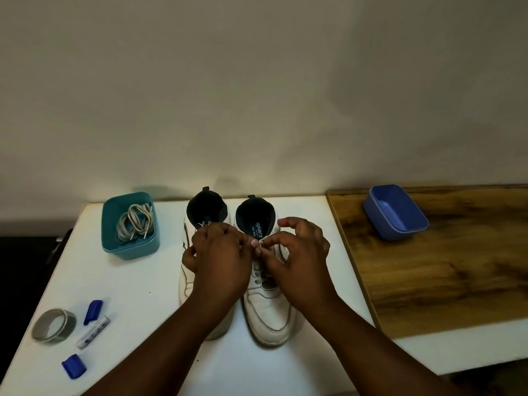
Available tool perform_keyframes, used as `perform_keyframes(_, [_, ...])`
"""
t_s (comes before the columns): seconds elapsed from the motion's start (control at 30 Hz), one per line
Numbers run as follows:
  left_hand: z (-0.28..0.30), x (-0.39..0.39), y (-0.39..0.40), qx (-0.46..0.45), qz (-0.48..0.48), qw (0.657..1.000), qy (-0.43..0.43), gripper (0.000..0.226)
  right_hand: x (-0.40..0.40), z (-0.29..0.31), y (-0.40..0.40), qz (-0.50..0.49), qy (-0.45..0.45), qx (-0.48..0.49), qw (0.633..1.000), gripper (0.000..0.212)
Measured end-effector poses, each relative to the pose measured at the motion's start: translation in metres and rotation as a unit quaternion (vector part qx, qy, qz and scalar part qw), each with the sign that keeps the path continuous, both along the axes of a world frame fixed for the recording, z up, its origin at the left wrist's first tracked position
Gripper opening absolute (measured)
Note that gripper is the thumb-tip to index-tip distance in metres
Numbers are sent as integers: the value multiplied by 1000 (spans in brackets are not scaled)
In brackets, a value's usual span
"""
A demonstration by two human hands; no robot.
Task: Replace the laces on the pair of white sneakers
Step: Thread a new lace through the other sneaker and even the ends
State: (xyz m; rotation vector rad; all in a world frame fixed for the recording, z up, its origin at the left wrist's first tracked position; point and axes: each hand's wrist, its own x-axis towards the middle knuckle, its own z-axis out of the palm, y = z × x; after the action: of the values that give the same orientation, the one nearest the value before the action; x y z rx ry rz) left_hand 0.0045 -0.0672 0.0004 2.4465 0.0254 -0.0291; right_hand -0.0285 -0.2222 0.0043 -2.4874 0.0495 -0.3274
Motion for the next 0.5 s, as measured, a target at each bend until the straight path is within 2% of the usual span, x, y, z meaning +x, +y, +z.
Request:
perform_keyframes(0.17, [-1, 2, -1, -12, 1, 1000, 11, 18, -2, 4, 2, -10, -23, -35, 999, 24])
perform_keyframes(0.27, [3, 3, -1, -11, 1, 1000, 11, 15, -4, 6, 6, -26, -45, -59, 997, 18])
perform_keyframes(0.4, [7, 2, 0, -17, -1, 999, 27, 19, -4, 3, 7, -13, -47, -65, 997, 12])
perform_keyframes(0.5, [19, 0, 0, -32, 10, 999, 26, 14, -5, 4, 4, -9, -34, -63, 997, 10])
